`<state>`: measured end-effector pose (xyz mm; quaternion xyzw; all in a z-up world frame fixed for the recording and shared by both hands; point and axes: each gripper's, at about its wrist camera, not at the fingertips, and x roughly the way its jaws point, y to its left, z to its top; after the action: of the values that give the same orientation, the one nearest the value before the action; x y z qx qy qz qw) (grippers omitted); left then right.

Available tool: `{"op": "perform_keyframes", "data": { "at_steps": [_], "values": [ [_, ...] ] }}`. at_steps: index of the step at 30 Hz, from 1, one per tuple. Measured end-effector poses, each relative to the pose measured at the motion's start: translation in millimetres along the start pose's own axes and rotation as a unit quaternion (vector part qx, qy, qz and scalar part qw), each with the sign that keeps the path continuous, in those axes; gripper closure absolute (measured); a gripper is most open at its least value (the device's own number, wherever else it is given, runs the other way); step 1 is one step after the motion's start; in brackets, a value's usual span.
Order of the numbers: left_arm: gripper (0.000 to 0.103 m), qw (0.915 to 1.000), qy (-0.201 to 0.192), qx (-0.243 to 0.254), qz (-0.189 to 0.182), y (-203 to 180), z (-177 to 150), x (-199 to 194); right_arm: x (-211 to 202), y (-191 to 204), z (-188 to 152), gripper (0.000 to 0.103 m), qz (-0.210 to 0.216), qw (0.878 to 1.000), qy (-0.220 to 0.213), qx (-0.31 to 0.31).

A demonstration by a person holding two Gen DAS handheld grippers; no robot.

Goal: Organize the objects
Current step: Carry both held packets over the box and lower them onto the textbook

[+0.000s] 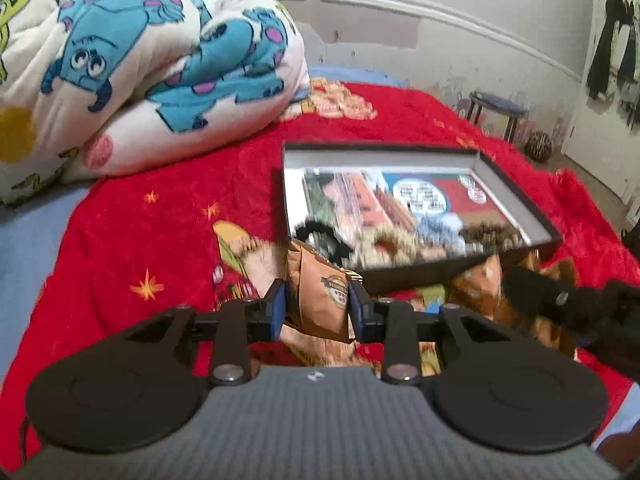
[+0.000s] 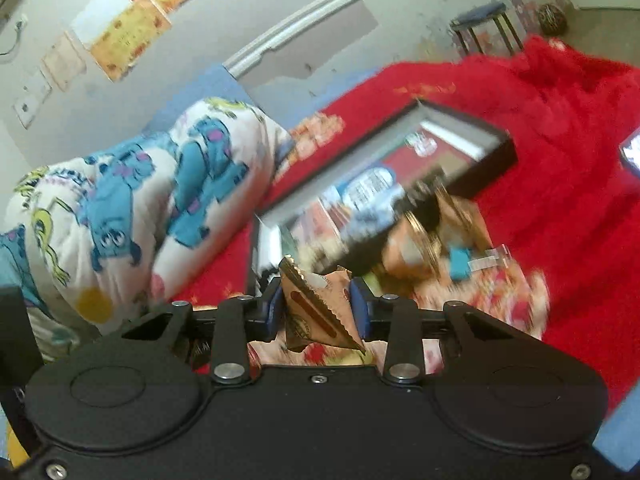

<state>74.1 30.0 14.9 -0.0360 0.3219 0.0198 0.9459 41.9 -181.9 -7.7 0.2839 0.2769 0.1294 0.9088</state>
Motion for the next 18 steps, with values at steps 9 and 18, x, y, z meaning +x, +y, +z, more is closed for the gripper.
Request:
{"op": "perform_keyframes", "data": {
  "at_steps": [9,18],
  "values": [
    [0.066,0.9984,-0.039,0.0,-0.04,11,69,13,23,36,69,0.069,0.03,0.998,-0.034,-0.044],
    [0.066,0.9992,-0.029,0.003,-0.027,14,109,79,95,39,120,0.069,0.027,0.996,-0.027,-0.082]
  ]
}}
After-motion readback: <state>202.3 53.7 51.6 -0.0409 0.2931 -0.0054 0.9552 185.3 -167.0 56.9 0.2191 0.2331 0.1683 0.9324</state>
